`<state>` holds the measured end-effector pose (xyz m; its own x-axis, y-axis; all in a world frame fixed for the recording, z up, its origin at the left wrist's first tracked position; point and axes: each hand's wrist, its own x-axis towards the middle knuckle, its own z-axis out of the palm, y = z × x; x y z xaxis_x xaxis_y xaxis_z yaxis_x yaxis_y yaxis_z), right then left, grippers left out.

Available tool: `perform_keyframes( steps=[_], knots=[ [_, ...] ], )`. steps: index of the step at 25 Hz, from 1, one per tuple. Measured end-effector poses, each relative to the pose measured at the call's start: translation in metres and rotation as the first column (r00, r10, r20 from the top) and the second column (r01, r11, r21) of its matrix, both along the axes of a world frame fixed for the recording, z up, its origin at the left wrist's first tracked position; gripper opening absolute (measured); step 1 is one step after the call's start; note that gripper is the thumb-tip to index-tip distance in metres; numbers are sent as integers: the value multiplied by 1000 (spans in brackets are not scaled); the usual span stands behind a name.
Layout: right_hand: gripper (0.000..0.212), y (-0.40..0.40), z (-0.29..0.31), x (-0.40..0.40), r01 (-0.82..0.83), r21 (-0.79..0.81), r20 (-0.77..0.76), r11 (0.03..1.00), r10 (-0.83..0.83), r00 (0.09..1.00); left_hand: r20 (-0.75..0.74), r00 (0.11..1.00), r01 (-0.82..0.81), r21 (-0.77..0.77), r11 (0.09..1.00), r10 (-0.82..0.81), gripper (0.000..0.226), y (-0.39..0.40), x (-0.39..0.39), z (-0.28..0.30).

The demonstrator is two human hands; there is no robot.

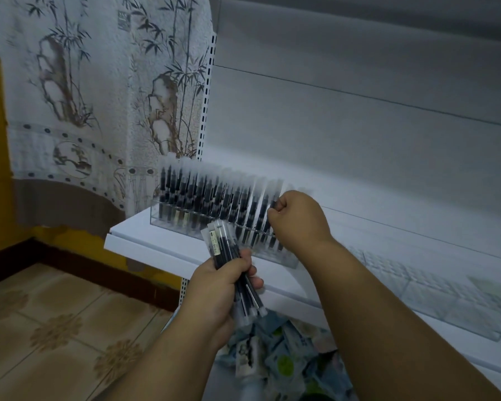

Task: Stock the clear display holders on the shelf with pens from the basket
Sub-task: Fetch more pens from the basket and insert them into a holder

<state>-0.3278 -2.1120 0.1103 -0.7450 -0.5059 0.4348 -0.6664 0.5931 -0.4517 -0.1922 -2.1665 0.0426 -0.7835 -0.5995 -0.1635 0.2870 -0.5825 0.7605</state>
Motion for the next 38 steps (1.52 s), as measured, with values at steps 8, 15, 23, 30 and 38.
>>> perform_keyframes(
  steps=[8,15,23,30,38],
  knots=[
    [39,-1,-1,17,137,62,85,989,-142,986,-26,995,94,-40,995,-95,21,-4,10,4],
    [34,13,-8,30,-188,-309,604,932,346,718,-5,985,169,-112,979,-170,19,5,3,13],
    [20,32,21,-6,113,-678,242,726,75,967,10,996,90,63,994,-91,11,5,-5,2],
    [22,12,-5,-17,-84,-366,116,927,135,984,34,994,107,14,994,-107,16,6,-1,1],
    [55,18,-13,8,59,4,123,998,-59,991,37,994,107,-36,994,-106,19,4,1,1]
  ],
)
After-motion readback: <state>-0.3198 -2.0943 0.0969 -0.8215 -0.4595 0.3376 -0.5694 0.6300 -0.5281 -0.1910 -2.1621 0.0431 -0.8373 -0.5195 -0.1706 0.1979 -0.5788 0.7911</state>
